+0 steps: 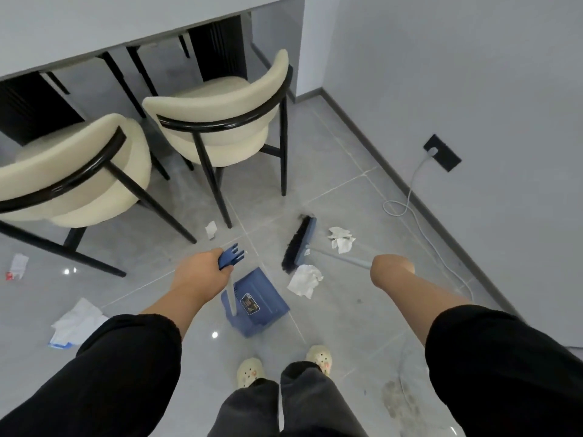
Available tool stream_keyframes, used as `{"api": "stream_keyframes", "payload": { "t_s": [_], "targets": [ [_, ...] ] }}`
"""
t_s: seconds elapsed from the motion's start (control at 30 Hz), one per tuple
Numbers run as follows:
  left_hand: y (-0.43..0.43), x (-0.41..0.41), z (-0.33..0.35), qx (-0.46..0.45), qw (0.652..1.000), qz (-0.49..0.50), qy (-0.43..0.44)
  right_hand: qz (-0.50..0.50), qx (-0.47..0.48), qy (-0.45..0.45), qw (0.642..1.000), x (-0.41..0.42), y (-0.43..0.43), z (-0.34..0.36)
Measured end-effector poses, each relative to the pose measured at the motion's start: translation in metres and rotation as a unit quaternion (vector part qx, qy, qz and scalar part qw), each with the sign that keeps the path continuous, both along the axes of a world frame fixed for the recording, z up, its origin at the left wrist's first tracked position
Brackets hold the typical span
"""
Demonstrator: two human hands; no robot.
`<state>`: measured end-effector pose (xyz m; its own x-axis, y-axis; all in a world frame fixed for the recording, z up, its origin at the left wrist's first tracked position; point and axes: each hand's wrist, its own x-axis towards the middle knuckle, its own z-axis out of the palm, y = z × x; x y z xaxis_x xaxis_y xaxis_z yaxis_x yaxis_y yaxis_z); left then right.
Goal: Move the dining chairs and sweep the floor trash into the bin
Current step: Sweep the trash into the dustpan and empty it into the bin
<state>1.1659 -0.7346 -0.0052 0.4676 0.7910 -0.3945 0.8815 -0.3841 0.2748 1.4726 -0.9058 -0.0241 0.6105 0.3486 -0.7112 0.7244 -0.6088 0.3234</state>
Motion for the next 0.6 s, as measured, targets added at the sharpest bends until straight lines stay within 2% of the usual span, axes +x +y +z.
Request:
{"api": "stream_keyframes", "payload": {
  "t_s": [0.1, 0.2, 0.33, 0.5, 0.6],
  "targets": [
    [-0.002, 0.018, -0.003, 0.007, 1.0, -0.012, 0.006, -0.064, 0.044, 0.007, 0.997, 0.026, -0.021, 0.009],
    [-0.005, 0.041, -0.001, 0.015, 0.999, -0.03, 0.009, -0.173, 0.07, 0.034, 0.982, 0.058, -0.042, 0.02],
    [-0.009, 0.063, -0.004, 0.03, 0.999, -0.039, 0.004, -0.331, 0.107, 0.078, 0.934, 0.085, -0.039, 0.02],
    [-0.004, 0.065, -0.01, 0.046, 0.998, -0.045, 0.006, -0.396, 0.126, 0.125, 0.901, 0.085, -0.024, -0.009],
    [-0.004, 0.052, -0.015, 0.038, 0.997, -0.065, 0.01, -0.467, 0.128, 0.14, 0.864, 0.07, -0.035, -0.028]
  ]
}}
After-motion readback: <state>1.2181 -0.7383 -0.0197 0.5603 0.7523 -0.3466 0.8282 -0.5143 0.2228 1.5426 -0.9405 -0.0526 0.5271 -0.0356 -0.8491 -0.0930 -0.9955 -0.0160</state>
